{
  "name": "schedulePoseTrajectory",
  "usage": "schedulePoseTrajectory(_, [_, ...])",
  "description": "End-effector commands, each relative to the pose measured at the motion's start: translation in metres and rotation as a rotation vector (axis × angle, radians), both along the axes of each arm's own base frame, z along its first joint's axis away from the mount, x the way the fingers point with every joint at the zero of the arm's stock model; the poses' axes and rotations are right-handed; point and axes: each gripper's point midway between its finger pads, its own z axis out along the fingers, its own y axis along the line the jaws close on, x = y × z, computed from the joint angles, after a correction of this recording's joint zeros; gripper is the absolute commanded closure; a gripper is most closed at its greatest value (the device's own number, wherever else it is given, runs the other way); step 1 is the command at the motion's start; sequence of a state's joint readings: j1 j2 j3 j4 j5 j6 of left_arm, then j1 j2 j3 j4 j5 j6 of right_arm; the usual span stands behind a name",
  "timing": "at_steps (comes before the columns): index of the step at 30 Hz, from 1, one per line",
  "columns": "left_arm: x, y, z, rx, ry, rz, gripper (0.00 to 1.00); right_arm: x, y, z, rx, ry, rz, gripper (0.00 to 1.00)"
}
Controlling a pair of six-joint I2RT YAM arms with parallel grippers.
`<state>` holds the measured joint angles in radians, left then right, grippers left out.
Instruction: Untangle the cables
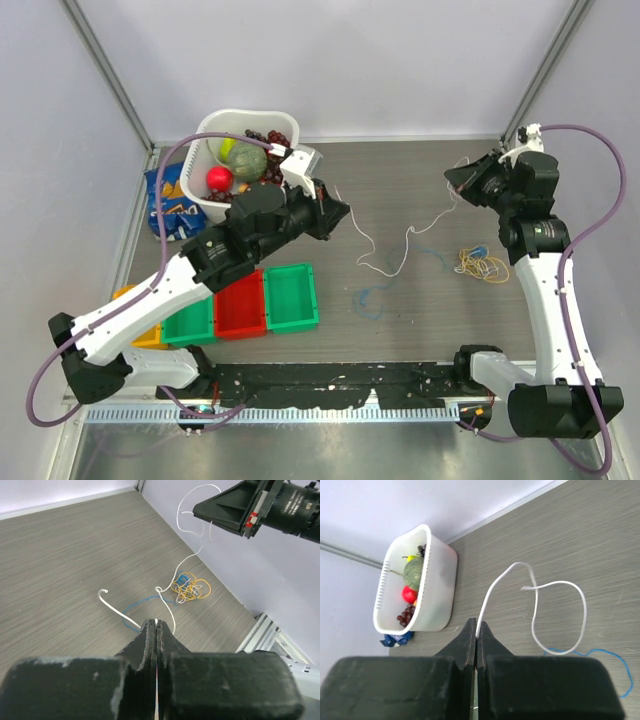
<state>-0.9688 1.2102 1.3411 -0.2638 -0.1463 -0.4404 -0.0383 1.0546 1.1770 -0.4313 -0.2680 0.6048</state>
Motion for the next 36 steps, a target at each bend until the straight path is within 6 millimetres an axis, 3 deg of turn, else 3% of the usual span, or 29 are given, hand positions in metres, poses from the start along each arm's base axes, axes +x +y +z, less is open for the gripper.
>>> schedulePoseTrajectory(1, [0.006, -0.003, 0.014, -0.036, -0.030, 0.001, 1.00, -0.002, 0.032, 0.007, 0.043, -0.042, 0.147, 0.99])
schedulePoseTrajectory(5, [-0.001, -0.003, 0.008, -0.023, -0.010, -0.038, 1.00, -0.027, 0.107, -0.028, -0.020, 0.016, 0.443, 0.99])
schedulePoseTrajectory(6, [-0.001, 0.000, 0.003, -0.009, -0.002, -0.032, 1.00, -0.031, 0.116, -0.030, -0.038, 0.007, 0.474, 0.99])
schedulePoseTrajectory(7, [-0.003, 0.006, -0.001, 0.002, 0.006, -0.021, 1.00, -0.045, 0.140, -0.034, -0.046, -0.005, 0.549, 0.99])
schedulePoseTrajectory(8, [-0.004, 0.011, -0.004, 0.009, 0.009, -0.009, 1.00, -0.049, 0.149, -0.033, -0.053, -0.025, 0.564, 0.99])
schedulePoseTrajectory(10, [-0.008, 0.027, -0.006, 0.013, 0.009, 0.023, 1.00, -0.076, 0.188, -0.027, -0.046, -0.077, 0.683, 0.99])
schedulePoseTrajectory(15, [-0.022, 0.069, 0.003, 0.018, -0.009, 0.097, 1.00, -0.106, 0.238, 0.012, -0.003, -0.215, 0.822, 0.99])
schedulePoseTrajectory(20, [-0.032, 0.103, -0.002, 0.057, 0.009, 0.164, 1.00, -0.140, 0.294, 0.018, -0.005, -0.259, 0.986, 0.99])
schedulePoseTrajectory(23, [-0.035, 0.113, -0.017, 0.067, 0.036, 0.193, 1.00, -0.145, 0.312, 0.009, -0.073, -0.255, 0.970, 0.99])
schedulePoseTrajectory(27, [-0.035, 0.120, -0.039, 0.080, 0.068, 0.225, 1.00, -0.151, 0.322, 0.015, -0.090, -0.286, 0.946, 0.99])
schedulePoseTrajectory(31, [-0.031, 0.135, -0.059, 0.099, 0.089, 0.307, 1.00, -0.156, 0.318, 0.037, -0.054, -0.343, 0.938, 0.99])
schedulePoseTrajectory(36, [-0.031, 0.146, -0.055, 0.070, 0.061, 0.342, 1.00, -0.161, 0.312, 0.064, -0.001, -0.411, 0.930, 0.99])
